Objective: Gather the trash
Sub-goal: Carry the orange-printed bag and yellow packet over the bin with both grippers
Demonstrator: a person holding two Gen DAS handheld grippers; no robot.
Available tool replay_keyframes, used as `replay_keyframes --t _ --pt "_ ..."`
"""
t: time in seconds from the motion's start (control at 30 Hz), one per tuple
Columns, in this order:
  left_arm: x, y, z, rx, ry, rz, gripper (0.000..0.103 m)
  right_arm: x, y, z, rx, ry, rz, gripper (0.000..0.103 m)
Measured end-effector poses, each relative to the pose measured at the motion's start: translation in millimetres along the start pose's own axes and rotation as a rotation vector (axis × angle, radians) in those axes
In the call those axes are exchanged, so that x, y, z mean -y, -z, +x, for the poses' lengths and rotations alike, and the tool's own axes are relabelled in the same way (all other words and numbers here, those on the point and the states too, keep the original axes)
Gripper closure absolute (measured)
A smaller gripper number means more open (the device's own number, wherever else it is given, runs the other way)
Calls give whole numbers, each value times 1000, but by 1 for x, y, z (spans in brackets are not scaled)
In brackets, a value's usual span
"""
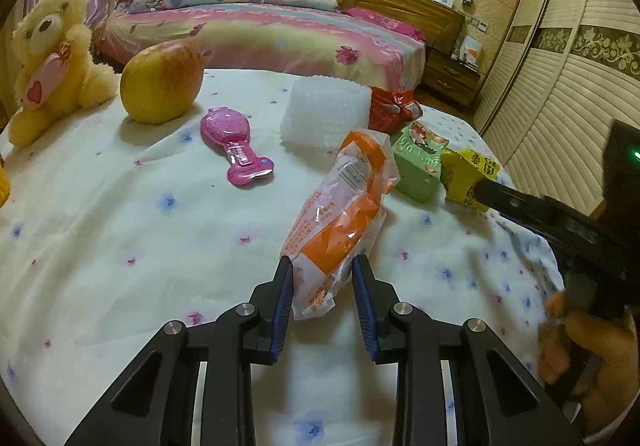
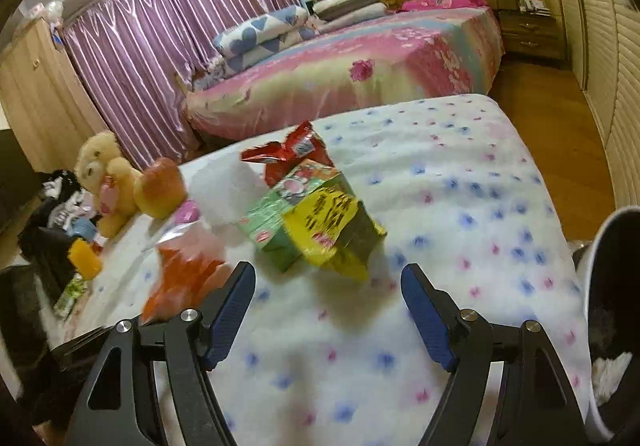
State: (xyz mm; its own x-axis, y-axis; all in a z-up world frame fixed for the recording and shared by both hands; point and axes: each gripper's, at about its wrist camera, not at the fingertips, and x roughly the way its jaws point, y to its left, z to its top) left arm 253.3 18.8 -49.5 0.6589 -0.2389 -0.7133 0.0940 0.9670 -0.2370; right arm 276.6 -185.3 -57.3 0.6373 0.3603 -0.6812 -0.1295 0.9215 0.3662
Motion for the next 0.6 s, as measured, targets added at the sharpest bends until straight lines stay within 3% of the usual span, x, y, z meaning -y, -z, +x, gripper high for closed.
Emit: replay_keyframes --t 0.07,0.13,0.17,0.2,0.23,0.6 --pt "2 -1 1 0 6 -2 76 2 -3 9 -14 -6 7 28" --pt "4 -2 3 2 13 -2 76 5 -5 14 -21 -1 14 39" --pt "5 -2 3 1 19 -4 76 6 -6 16 -29 5 15 66" --pt "6 -2 3 1 23 -5 76 6 -6 18 -39 0 19 82" --pt "8 -3 2 2 26 -4 77 7 -5 18 -43 -8 22 88" --pt "40 8 -7 -1 96 30 78 18 22 -36 12 -55 46 92"
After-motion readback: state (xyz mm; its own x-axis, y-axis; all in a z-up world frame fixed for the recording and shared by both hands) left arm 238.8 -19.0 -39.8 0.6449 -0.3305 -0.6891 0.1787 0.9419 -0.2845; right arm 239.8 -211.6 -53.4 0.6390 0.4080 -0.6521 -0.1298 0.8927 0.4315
